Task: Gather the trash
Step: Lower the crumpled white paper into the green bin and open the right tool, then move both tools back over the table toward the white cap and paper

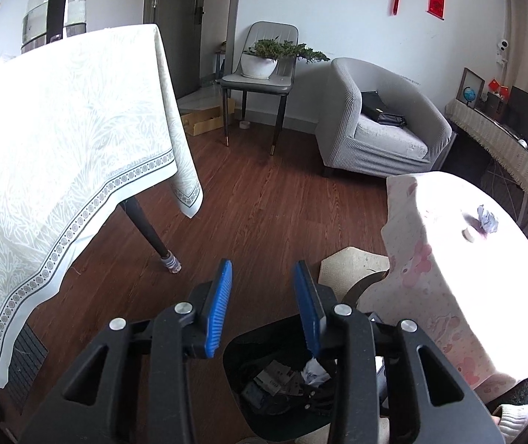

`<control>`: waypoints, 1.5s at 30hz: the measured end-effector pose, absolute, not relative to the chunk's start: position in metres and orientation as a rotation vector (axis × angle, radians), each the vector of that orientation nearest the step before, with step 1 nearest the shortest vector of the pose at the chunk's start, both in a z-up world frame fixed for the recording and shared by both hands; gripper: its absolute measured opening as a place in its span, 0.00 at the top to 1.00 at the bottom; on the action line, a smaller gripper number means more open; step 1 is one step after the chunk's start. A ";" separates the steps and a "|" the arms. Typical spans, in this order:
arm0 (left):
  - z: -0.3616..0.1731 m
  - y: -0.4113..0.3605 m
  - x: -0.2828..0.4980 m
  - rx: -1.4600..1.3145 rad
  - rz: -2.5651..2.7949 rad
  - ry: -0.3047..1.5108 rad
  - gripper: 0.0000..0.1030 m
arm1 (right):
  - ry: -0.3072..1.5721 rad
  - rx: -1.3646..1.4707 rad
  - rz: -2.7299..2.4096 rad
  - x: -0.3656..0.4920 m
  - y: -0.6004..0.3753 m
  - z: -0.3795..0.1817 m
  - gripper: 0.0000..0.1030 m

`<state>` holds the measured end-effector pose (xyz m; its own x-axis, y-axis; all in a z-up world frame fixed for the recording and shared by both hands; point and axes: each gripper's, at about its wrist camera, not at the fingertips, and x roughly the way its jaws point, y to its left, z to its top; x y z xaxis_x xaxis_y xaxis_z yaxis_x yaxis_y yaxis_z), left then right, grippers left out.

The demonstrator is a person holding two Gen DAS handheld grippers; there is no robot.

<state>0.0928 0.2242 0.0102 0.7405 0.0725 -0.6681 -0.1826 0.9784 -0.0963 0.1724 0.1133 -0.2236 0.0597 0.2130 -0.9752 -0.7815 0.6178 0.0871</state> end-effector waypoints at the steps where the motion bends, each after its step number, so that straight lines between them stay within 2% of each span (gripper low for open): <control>1: 0.012 0.223 0.093 -0.160 0.140 0.722 0.63 | 1.304 -0.550 0.812 0.172 0.111 -0.223 0.34; 9: 0.025 0.216 0.098 -0.165 0.133 0.694 0.63 | 1.233 -0.521 0.858 0.165 0.095 -0.191 0.34; 17: 0.032 0.208 0.104 -0.141 0.134 0.684 0.63 | 1.081 -0.455 0.950 0.151 0.084 -0.123 0.35; 22: 0.038 0.203 0.106 -0.128 0.127 0.671 0.61 | 0.950 -0.418 0.976 0.149 0.072 -0.075 0.39; 31: 0.046 0.179 0.117 -0.110 0.088 0.647 0.49 | 0.813 -0.324 0.899 0.166 0.022 -0.017 0.42; 33: 0.047 0.170 0.120 -0.097 0.070 0.640 0.42 | 0.796 -0.311 0.874 0.171 0.011 -0.010 0.42; 45: 0.043 0.115 0.141 -0.075 -0.017 0.648 0.35 | 0.755 -0.207 0.701 0.198 -0.067 0.005 0.42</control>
